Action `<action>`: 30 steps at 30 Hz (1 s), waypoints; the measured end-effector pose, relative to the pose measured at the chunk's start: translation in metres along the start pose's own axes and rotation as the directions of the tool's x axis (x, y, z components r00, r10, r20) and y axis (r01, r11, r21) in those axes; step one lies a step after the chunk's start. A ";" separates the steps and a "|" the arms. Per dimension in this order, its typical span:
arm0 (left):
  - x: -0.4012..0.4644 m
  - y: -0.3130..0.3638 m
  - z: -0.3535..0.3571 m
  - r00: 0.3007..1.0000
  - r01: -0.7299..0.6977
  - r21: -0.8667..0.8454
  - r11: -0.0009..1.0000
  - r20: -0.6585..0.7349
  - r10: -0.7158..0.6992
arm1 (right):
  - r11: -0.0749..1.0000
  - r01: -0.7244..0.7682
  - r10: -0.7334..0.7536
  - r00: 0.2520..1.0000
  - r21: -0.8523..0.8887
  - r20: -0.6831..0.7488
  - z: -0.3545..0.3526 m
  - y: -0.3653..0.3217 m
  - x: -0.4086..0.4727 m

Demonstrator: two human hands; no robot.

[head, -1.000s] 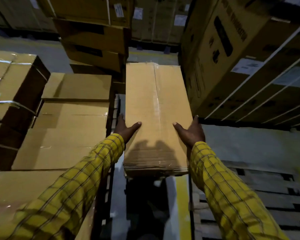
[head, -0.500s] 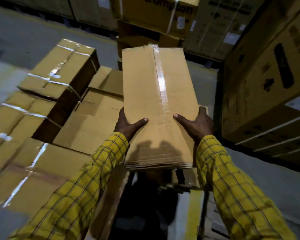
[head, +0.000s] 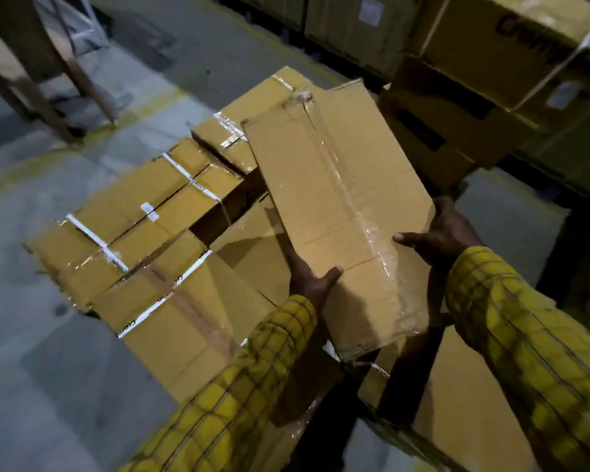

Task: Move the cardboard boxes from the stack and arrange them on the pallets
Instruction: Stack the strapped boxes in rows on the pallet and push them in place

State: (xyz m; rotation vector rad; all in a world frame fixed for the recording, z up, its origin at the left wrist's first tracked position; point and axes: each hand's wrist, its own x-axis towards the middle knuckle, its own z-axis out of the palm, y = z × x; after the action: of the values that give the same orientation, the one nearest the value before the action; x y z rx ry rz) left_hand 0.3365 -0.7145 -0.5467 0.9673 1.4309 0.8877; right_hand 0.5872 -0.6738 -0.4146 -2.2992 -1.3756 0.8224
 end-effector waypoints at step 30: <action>0.056 -0.139 0.048 0.856 0.451 0.015 0.892 -0.292 -0.428 | 0.981 0.172 -0.117 0.896 -0.092 0.429 0.215 0.071 0.182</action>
State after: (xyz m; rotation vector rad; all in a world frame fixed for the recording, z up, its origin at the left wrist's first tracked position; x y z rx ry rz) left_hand 0.3726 -0.7148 -0.7000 0.5424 1.8527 0.6386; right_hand 0.5667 -0.5484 -0.6759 -2.1531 -1.8043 1.2714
